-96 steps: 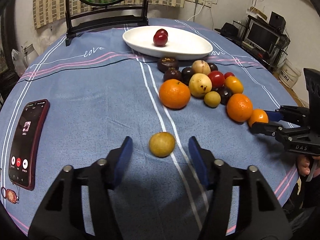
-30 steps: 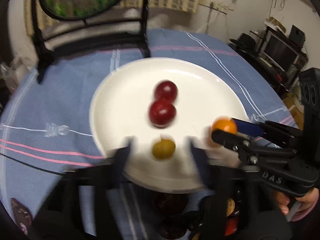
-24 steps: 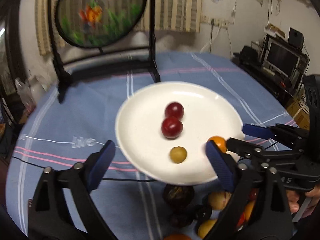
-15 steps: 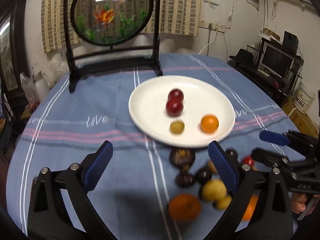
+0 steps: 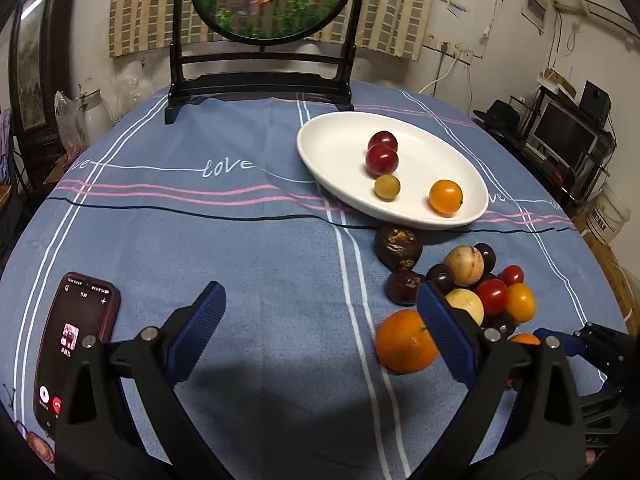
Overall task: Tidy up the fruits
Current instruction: 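Grasp a mandarin with the left tool while the right tool grasps a small orange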
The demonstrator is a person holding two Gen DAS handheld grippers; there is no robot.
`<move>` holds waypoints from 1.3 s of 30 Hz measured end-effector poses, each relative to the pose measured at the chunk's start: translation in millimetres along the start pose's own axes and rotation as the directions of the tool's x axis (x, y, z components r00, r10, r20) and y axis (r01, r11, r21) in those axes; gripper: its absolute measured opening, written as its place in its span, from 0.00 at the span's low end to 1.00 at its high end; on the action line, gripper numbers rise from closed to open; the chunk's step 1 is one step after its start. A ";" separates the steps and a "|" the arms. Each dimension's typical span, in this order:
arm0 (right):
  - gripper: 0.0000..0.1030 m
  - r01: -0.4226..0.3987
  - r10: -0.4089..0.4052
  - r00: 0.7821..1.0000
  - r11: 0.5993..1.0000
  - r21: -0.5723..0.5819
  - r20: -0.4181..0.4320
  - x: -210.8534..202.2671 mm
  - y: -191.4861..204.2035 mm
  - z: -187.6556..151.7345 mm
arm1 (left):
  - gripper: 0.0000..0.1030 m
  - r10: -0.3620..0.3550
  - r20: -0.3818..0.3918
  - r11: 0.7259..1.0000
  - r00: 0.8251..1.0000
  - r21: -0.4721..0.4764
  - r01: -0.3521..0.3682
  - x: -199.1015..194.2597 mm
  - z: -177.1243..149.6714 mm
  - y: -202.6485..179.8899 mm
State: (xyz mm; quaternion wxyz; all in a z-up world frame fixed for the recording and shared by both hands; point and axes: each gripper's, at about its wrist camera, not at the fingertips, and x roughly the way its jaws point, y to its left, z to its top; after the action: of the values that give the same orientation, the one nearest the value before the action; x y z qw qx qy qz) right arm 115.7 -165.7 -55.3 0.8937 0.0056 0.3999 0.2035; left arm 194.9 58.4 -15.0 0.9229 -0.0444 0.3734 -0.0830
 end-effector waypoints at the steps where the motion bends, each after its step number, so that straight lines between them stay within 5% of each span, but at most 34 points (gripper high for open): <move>1: 0.56 0.010 -0.010 1.000 1.000 -0.001 -0.004 1.3 1.4 0.1 | 0.95 -0.004 0.000 1.000 1.000 -0.002 0.004 -0.7 -0.8 0.7; 12: 0.45 0.008 -0.007 0.999 1.000 0.017 -0.033 8.4 -1.1 0.7 | 0.95 0.012 0.006 0.999 1.000 0.035 -0.012 -2.5 -5.0 -4.9; 15: 0.45 -0.103 0.103 0.995 0.989 0.108 0.001 4.8 -19.5 0.2 | 0.95 -0.002 0.001 0.998 1.000 0.061 0.001 -3.1 -8.2 -9.3; 20: 0.45 -0.168 0.151 0.983 0.967 0.189 0.104 -12.1 -37.4 -3.2 | 0.94 -0.052 -0.008 0.987 0.999 0.150 0.052 -3.6 -16.3 -25.8; 28: 0.45 -0.202 0.179 0.976 0.957 0.209 0.123 -14.1 -40.5 -2.1 | 0.77 -0.099 -0.046 0.957 0.994 0.271 0.108 1.9 -26.0 -49.6; 32: 0.45 -0.215 0.192 0.973 0.955 0.202 0.128 -15.8 -40.7 -3.8 | 0.58 -0.123 -0.099 0.957 0.987 0.252 0.144 11.2 -25.1 -48.4; 39: 0.45 -0.242 0.217 0.966 0.949 0.200 0.139 -16.3 -42.5 -4.3 | 0.57 -0.125 -0.153 0.953 0.980 0.255 0.161 21.6 -28.4 -55.6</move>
State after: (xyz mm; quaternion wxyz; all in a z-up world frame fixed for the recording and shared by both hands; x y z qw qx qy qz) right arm 118.1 -211.4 -54.0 0.8797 0.1607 0.3638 0.2608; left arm 183.6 -0.8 -42.1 0.8846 0.0587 0.4162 -0.2018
